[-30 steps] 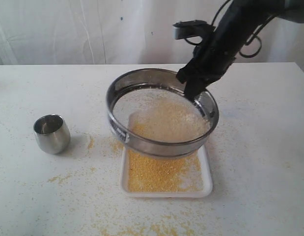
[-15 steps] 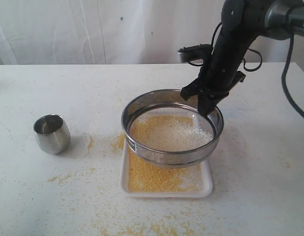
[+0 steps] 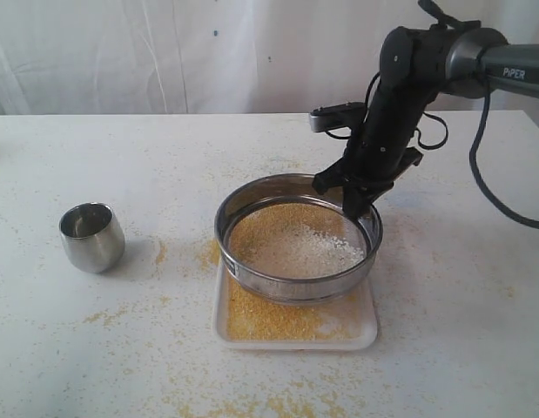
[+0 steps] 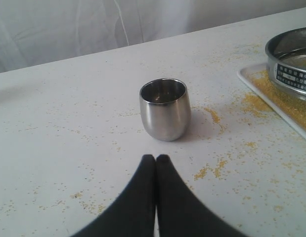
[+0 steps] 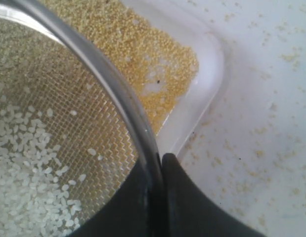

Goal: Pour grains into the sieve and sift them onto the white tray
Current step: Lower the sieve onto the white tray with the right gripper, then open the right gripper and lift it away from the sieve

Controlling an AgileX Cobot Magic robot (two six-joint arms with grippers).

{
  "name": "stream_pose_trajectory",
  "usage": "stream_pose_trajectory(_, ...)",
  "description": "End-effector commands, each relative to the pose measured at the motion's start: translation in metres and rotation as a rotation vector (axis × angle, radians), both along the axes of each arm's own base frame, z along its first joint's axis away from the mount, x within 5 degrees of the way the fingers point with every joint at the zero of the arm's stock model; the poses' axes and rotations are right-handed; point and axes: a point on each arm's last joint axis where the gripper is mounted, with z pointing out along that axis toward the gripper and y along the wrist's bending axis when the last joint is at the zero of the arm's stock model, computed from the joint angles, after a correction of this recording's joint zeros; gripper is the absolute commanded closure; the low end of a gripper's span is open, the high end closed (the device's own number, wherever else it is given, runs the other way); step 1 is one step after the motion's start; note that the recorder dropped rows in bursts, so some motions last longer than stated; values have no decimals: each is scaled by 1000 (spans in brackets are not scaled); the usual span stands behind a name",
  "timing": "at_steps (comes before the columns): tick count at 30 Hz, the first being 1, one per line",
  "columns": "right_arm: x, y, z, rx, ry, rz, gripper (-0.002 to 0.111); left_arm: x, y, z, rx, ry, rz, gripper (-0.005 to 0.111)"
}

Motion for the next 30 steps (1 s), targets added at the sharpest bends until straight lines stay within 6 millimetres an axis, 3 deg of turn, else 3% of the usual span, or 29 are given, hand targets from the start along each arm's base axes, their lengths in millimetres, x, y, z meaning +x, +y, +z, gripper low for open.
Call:
stream_pose_trajectory(1,2,3,-1,30,-5,-18,108,0,0,-1,-7,-2,3,107)
stream_pose_trajectory(15,4,4,-26,12,56,-17,107,0,0,-1,-7,-2,3,107)
stream_pose_trajectory(25,4,5,-21,27,40,-23,70,0,0,-1,-7,-2,3,107)
stream_pose_trajectory(30,3,5,0,50,-18,-27,66,0,0,-1,-7,-2,3,107)
